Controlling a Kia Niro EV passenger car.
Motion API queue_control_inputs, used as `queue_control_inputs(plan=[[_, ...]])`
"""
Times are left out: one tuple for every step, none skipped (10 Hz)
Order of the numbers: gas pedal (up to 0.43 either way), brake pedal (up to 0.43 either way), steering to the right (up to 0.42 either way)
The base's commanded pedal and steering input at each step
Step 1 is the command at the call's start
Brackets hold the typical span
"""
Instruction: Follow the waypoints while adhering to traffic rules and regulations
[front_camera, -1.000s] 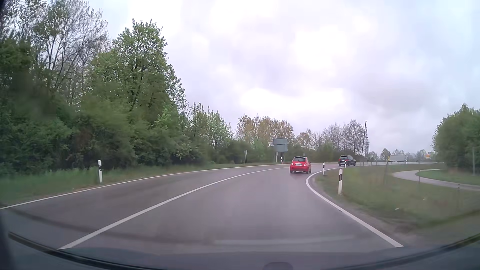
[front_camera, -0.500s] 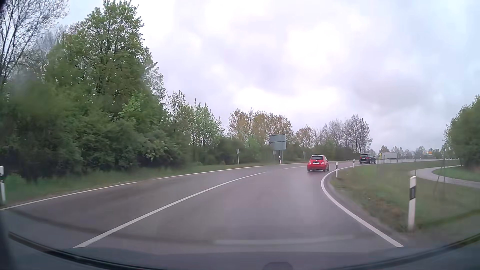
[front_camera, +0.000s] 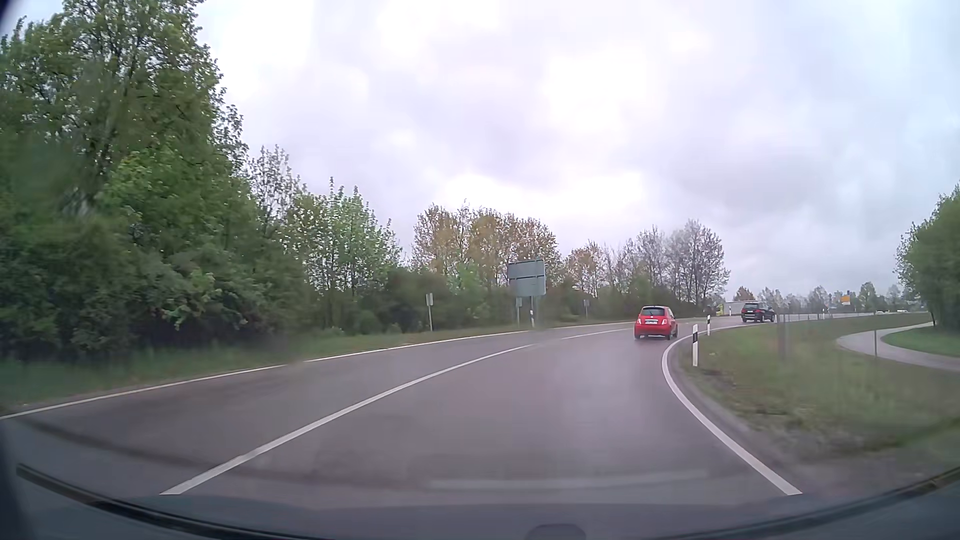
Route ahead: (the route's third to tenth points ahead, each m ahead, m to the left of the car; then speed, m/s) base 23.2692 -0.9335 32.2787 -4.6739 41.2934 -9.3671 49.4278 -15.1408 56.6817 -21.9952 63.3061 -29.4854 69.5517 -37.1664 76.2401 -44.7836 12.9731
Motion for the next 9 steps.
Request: queue_control_inputs(plan=[[0.197,0.000,0.056],[0.197,0.000,0.060],[0.197,0.000,0.065],[0.189,0.000,0.068],[0.189,0.000,0.069],[0.189,0.000,0.069],[0.189,0.000,0.069],[0.177,0.000,0.070],[0.177,0.000,0.070]])
